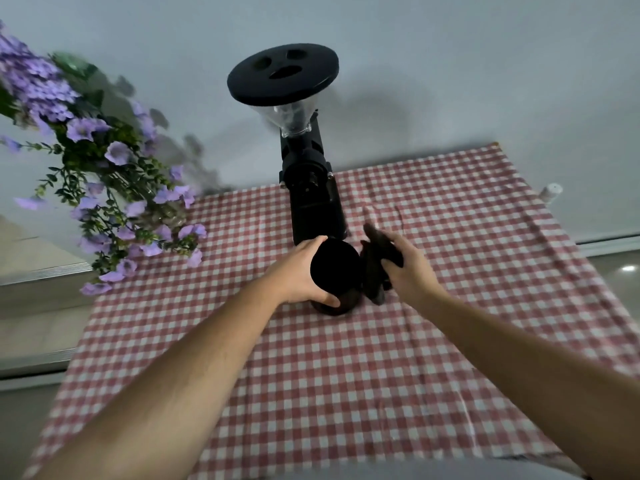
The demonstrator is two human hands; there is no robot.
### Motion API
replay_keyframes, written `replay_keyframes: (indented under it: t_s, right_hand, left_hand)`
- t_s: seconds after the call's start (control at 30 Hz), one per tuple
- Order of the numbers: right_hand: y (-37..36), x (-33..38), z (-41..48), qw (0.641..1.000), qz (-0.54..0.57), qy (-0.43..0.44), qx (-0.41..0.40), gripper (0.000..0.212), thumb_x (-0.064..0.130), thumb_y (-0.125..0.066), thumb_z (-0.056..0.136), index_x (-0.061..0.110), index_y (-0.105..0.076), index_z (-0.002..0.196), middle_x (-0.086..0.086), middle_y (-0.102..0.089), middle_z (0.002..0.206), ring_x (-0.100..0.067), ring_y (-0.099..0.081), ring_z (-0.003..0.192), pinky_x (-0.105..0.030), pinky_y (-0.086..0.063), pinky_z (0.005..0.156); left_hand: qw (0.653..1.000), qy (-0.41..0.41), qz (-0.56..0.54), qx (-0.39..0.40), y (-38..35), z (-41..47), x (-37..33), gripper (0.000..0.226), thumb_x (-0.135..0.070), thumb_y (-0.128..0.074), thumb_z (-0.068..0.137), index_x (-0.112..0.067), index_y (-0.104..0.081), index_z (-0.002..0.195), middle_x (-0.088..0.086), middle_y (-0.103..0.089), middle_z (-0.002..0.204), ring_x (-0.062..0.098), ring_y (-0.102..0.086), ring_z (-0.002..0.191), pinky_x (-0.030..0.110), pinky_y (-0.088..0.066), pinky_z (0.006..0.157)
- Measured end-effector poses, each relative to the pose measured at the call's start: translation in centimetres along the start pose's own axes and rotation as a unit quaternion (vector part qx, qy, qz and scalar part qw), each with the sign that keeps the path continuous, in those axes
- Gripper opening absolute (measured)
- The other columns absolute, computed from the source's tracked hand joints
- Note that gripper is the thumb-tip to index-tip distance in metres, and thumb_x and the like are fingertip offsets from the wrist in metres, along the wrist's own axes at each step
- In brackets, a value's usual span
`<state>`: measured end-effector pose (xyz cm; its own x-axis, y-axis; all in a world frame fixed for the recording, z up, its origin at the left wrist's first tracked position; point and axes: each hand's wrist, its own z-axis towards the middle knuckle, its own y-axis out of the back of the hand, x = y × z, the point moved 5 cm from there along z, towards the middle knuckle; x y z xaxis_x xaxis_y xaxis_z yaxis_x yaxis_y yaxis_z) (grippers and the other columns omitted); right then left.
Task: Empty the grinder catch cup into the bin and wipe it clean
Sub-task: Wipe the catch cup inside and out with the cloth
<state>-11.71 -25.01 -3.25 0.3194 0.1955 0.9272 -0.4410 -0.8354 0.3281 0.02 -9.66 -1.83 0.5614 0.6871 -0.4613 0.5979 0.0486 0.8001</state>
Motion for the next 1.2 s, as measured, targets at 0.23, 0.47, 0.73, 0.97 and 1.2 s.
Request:
replay_keyframes:
  t_s: [0.23, 0.47, 0.73, 0.97, 1.2]
  right_hand:
    - [-4.3, -3.8, -4.0, 0.996, -0.061, -0.025, 0.065, 0.051, 0.002, -0.039, 0.094, 0.023, -0.035, 0.140, 0.000, -0.045, 0.140, -0.017, -0.046, 0.125, -0.029, -0.045, 0.100]
    - [-1.1, 0.8, 1.0, 1.000, 0.019, 0.007, 0.003, 0.040, 0.007, -0.037, 0.097, 0.024, -0.049, 0.131, 0.006, -0.059, 0.106, -0.012, -0.059, 0.101, -0.021, -0.048, 0.079]
    - [-3.2, -4.8, -2.8, 0.971, -0.198, 0.018, 0.131, 0.049, 0.001, -0.040, 0.095, 0.018, -0.041, 0.141, -0.006, -0.041, 0.143, -0.025, -0.046, 0.127, -0.029, -0.040, 0.104]
    - [-1.6, -0.7, 1.0, 0.999, -0.046, 0.007, 0.016, 0.049, 0.002, -0.038, 0.094, 0.023, -0.043, 0.138, -0.003, -0.052, 0.125, -0.020, -0.054, 0.111, -0.026, -0.051, 0.084]
    - [-2.7, -4.7, -3.7, 0.968, -0.188, 0.017, 0.167, 0.046, 0.001, -0.043, 0.094, 0.022, -0.049, 0.134, -0.004, -0.052, 0.130, -0.014, -0.058, 0.102, -0.014, -0.046, 0.083]
  left_hand:
    - [0.997, 0.037, -0.035, 0.055, -0.2, 0.7, 1.2, 0.130, -0.034, -0.092, 0.060, -0.035, -0.003, 0.155, -0.006, -0.009, 0.163, 0.019, -0.017, 0.148, 0.044, -0.026, 0.117]
    - [0.988, 0.070, -0.135, 0.017, -1.3, 0.8, -0.1, 0.121, -0.043, -0.088, 0.064, -0.037, -0.007, 0.154, 0.000, -0.016, 0.162, 0.026, -0.021, 0.146, 0.047, -0.031, 0.114]
    - [0.992, 0.051, -0.111, 0.033, -1.8, 0.8, 0.0, 0.114, -0.029, -0.088, 0.069, -0.048, -0.010, 0.151, -0.002, -0.014, 0.161, 0.022, -0.022, 0.145, 0.041, -0.034, 0.110]
    - [0.985, 0.094, -0.135, 0.051, -1.5, 1.3, -1.0, 0.109, -0.039, -0.084, 0.072, -0.037, -0.010, 0.153, 0.004, -0.026, 0.158, 0.027, -0.036, 0.137, 0.038, -0.040, 0.106]
    - [0.992, 0.061, -0.053, 0.100, -1.5, 1.5, -0.3, 0.114, -0.033, -0.088, 0.068, -0.042, -0.012, 0.153, -0.005, -0.010, 0.164, 0.020, -0.014, 0.148, 0.043, -0.023, 0.118]
